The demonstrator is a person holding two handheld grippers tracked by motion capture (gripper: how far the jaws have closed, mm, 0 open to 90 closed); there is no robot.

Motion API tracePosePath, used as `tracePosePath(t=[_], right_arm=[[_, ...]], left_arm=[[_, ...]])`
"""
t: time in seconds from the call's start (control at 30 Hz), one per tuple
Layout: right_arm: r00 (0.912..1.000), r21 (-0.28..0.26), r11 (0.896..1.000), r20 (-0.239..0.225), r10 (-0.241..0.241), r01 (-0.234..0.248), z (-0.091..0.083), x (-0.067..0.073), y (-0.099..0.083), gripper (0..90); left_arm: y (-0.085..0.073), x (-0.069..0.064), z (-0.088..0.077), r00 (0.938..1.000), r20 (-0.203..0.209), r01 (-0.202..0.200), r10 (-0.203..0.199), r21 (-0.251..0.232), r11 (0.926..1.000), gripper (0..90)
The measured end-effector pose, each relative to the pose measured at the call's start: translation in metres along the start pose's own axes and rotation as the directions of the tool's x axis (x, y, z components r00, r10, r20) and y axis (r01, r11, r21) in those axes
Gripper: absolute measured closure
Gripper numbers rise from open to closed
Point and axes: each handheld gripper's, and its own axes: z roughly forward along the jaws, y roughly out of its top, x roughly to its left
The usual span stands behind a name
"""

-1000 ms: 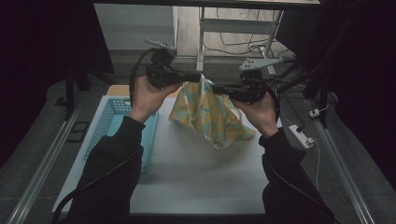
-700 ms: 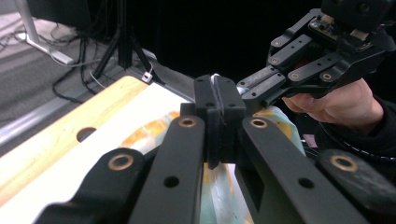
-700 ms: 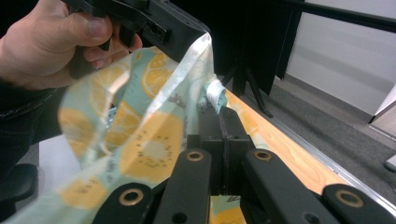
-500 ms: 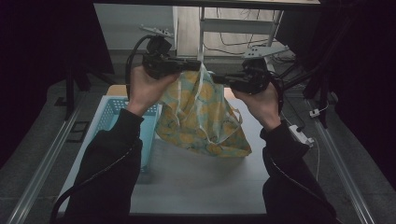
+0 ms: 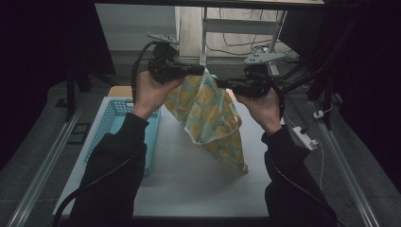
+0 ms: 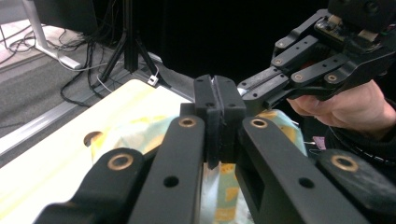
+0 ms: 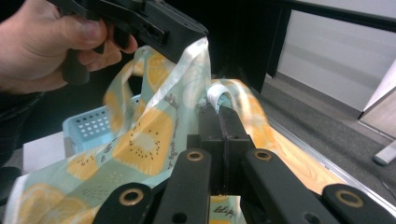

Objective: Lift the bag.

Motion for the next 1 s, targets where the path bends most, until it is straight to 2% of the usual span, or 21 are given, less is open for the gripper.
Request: tracePosePath(t=[0.13,0.33,0.67,1.0], right_arm=[[0.9999,0.012,1.0,0.013,0.004,-0.004,0.006,-0.005,-0.012,90.0],[0.9997,0.031,0.999,0.02,0.017,-0.017,0.013,-0.011,-0.029,90.0],[0.9994,0.069,0.997,0.017,0.03,-0.031,0.021,-0.018,-0.053,90.0],[0.9989,0.098,0.994,0.014,0.044,-0.046,0.029,-0.019,-0.064,86.9]], left_arm=[[-0.006,0.001,0.009,0.9993,-0.032,-0.016,0.017,0.044,0.9989,89.0],[-0.018,0.005,0.023,0.9981,-0.052,-0.027,0.032,0.095,0.9951,88.4],[-0.046,0.015,0.048,0.9988,-0.044,-0.013,0.02,0.17,0.9854,87.6],[-0.067,0.023,0.06,0.9997,-0.021,0.019,-0.015,0.194,0.9809,85.3]])
